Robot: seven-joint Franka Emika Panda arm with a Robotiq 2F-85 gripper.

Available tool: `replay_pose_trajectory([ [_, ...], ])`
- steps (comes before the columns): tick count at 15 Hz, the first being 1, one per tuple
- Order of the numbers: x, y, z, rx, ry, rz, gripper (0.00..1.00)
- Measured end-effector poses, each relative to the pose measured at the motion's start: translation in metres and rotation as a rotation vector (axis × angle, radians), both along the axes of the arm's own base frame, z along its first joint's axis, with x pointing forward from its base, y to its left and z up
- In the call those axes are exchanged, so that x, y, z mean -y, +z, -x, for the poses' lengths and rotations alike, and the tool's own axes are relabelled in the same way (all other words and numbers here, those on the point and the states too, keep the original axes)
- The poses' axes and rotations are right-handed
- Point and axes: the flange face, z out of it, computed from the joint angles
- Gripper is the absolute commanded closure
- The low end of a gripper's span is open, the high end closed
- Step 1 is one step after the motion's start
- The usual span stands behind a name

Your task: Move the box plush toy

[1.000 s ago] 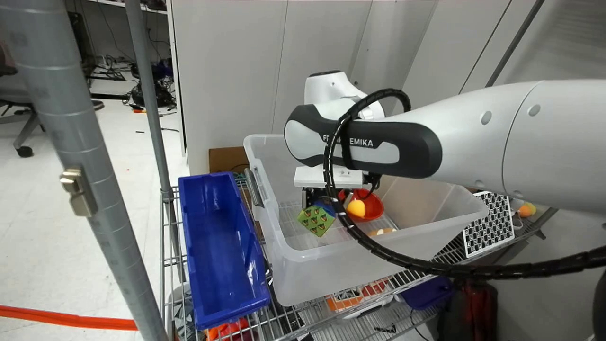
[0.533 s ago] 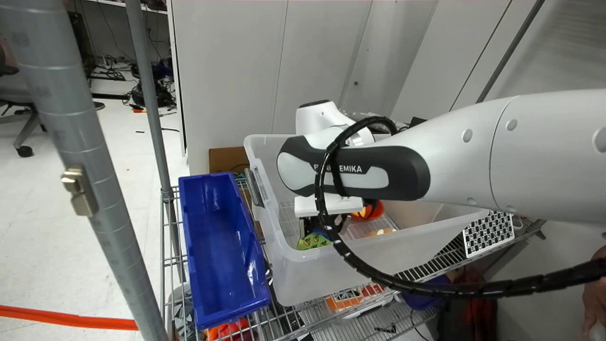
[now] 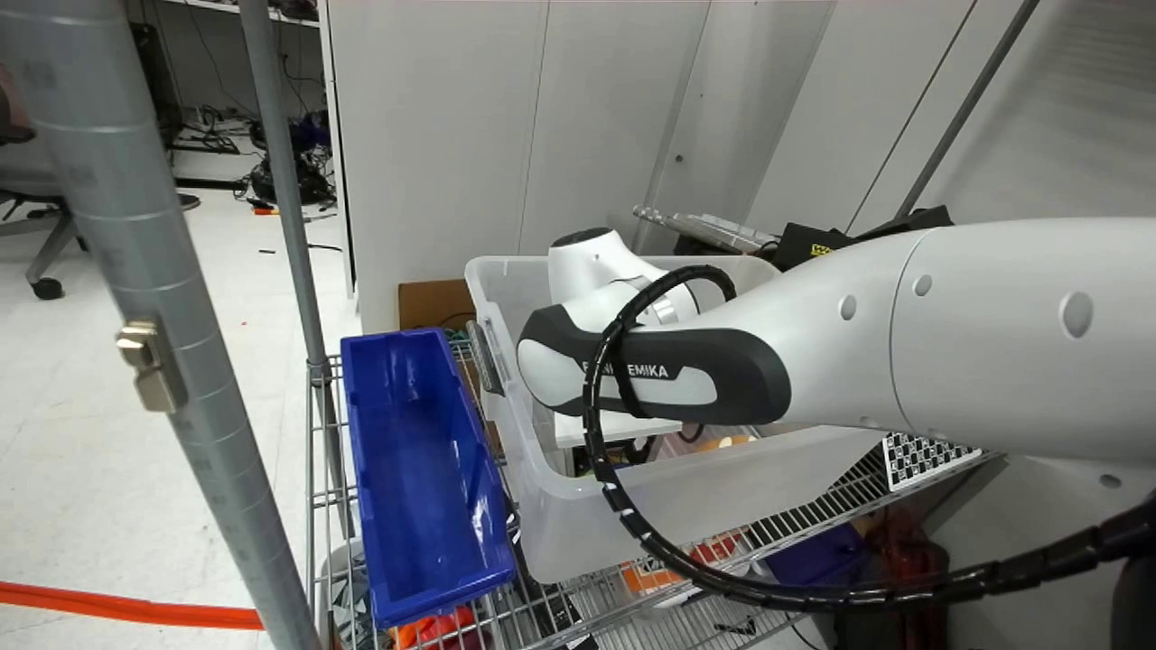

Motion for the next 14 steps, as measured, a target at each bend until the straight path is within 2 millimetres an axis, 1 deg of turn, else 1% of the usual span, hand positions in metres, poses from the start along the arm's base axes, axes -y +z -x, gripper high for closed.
replay_pose_trajectory([
  [4, -0.014, 0.012, 0.006, -0.009, 0.014, 0.001, 0.22],
  [7, -0.023, 0.034, 0.010, 0.015, 0.026, 0.012, 0.02],
  [8, -0.024, 0.045, 0.012, 0.031, 0.030, 0.022, 0.00],
  [11, -0.021, 0.083, 0.021, 0.075, 0.042, 0.059, 0.00],
  [14, -0.018, 0.129, 0.035, 0.124, 0.040, 0.047, 0.00],
])
